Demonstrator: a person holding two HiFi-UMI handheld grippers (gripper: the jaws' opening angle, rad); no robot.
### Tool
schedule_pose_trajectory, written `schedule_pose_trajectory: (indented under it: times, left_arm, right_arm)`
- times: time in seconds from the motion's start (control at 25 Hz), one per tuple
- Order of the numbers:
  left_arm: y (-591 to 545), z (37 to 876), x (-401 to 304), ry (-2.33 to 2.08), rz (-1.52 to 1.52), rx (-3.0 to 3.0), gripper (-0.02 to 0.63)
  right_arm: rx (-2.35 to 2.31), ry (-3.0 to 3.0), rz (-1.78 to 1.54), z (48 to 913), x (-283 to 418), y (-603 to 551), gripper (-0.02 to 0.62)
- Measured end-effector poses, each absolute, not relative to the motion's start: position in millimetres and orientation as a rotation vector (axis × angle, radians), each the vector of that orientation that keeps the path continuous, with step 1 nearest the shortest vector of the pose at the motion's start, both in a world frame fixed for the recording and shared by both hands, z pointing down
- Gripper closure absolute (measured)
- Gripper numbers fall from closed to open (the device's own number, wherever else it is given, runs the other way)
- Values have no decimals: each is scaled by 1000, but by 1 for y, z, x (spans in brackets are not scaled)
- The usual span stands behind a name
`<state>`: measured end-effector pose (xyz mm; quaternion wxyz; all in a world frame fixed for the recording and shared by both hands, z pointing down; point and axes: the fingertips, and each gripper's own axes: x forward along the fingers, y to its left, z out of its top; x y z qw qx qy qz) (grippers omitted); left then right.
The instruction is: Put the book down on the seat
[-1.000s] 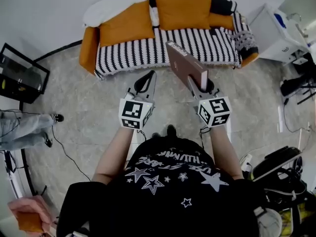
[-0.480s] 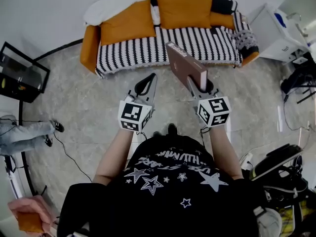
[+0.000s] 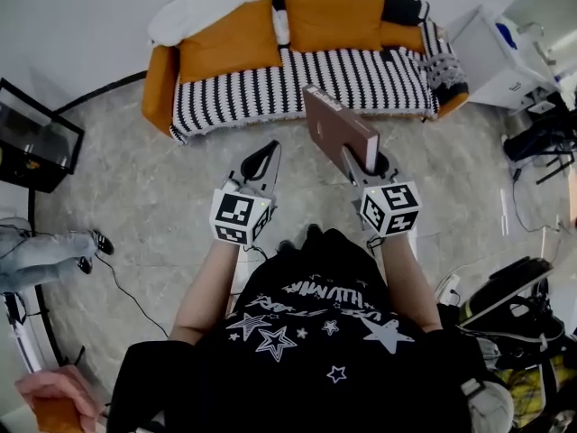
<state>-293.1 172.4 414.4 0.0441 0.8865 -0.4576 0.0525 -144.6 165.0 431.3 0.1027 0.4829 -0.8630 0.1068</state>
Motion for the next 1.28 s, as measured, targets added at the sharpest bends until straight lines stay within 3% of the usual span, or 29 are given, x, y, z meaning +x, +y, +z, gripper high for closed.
schedule_pose_trajectory:
  times: [0.64,1.28]
  left_arm:
    - [118,435,-275,-1431,187,2648,597]
    - [-11,432,-201,-1415,264,2658,597]
  right_arm:
    - [1352,-2573,411,461,-122,98,440]
    - [1420,-2586,504,463,-30,-19,440]
